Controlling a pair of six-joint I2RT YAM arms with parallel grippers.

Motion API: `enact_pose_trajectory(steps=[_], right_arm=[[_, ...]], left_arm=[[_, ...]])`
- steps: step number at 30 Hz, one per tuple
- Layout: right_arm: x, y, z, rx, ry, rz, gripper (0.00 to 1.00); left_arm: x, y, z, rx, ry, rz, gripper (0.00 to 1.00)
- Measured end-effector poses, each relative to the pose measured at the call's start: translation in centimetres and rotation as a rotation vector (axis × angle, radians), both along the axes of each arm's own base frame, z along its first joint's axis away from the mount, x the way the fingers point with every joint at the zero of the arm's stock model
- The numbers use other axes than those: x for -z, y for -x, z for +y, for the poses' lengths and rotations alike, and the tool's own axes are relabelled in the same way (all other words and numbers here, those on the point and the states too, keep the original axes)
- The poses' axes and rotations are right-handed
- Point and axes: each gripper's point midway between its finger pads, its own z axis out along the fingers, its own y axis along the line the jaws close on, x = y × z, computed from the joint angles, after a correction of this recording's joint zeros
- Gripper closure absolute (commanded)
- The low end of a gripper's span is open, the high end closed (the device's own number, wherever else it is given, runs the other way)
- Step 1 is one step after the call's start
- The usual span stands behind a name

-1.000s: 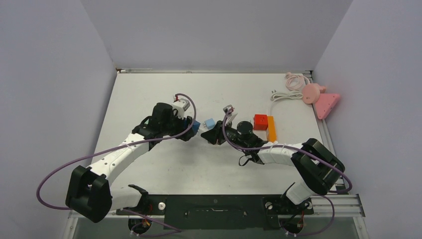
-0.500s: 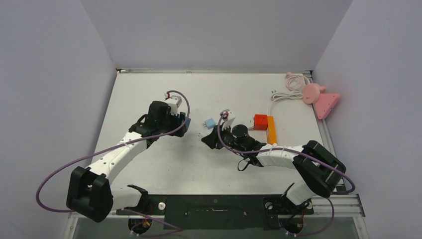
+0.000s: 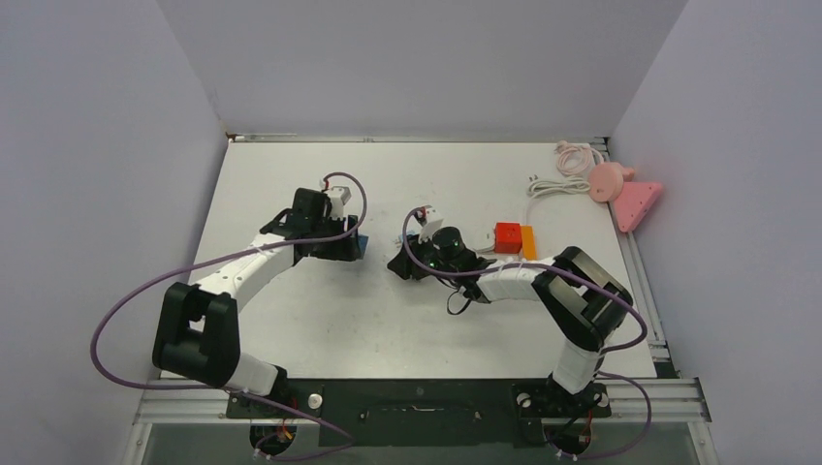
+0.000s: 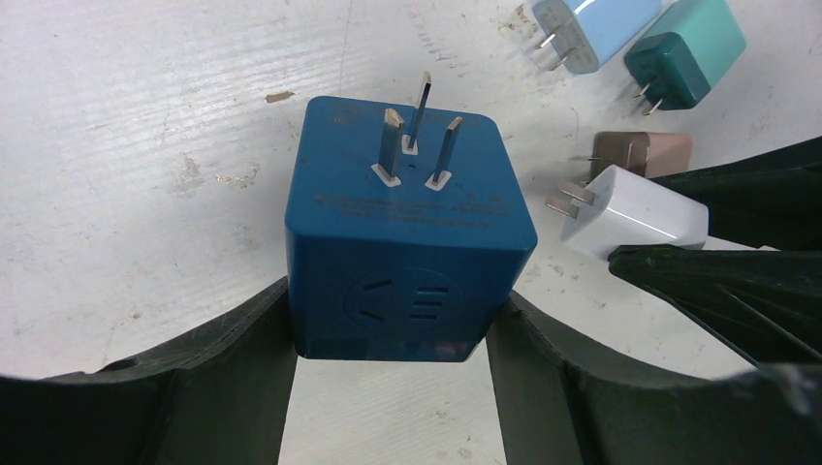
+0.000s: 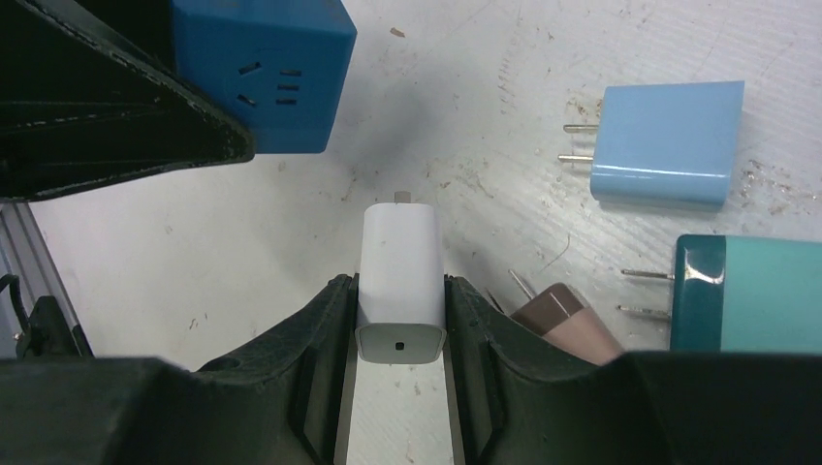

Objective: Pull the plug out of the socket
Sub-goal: Place the plug at the center of the board.

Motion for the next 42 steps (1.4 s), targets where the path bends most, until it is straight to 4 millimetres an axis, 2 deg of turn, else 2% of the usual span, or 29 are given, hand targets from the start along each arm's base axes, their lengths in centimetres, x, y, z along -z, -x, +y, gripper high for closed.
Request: enact_pose_trajectory(steps=[3,5,10,15,18,22,28,30,31,33,37,40,42], right_arm=[[0.5,-0.6,0.6,-0.003,0.012,0.007,0.79],[0.8,-1.1,1.0,-0.004,0.02,0.013,0.72],[2.2,-1.5,1.3,-0.009,0.057,0.028,0.61],[2.4,-1.6,1.3,-0.013,0.077,0.029,0.51],[2.1,-1.9,1.4,-0.015,0.076,0.017,0.47],[2.2,-1.9,1.4,-0.016,0.081,0.013,0.38],[1.7,-2.0,1.3,-0.017,0.08,0.002,0.26],[1.0,-2.0,1.1,-0.017,0.078,-0.012,0.24],[0.6,-2.1,1.0,-0.014,0.076,-0.019,0.23],[-0.7,-2.1,0.6,-0.011,0.063,-0.039,0.2],[-3.9,-2.7,-0.7,0.014,0.029,-0.089,0.13],[-6.5,-3.5,-2.8,0.055,0.013,-0.129,0.08],[-8.3,-4.0,-4.9,0.101,0.009,-0.151,0.05]], left_arm=[[0.8,0.1,0.1,-0.001,-0.01,0.039,0.98],[1.2,0.1,0.4,-0.005,-0.031,0.068,0.98],[2.1,0.1,1.2,-0.019,-0.092,0.115,0.93],[3.1,0.4,1.7,-0.015,-0.134,0.172,0.82],[3.7,0.4,1.7,-0.015,-0.146,0.204,0.71],[4.4,0.8,1.8,-0.013,-0.157,0.238,0.52],[4.4,0.9,1.9,-0.014,-0.158,0.243,0.24],[4.4,0.9,1.8,-0.013,-0.157,0.243,0.11],[4.4,0.9,1.8,-0.01,-0.157,0.242,0.01],[4.3,0.8,1.8,-0.011,-0.155,0.241,0.04],[4.2,0.6,1.7,-0.015,-0.15,0.236,0.04],[3.9,0.4,1.7,-0.017,-0.146,0.22,0.04],[2.8,0.0,1.7,-0.025,-0.137,0.174,0.04]])
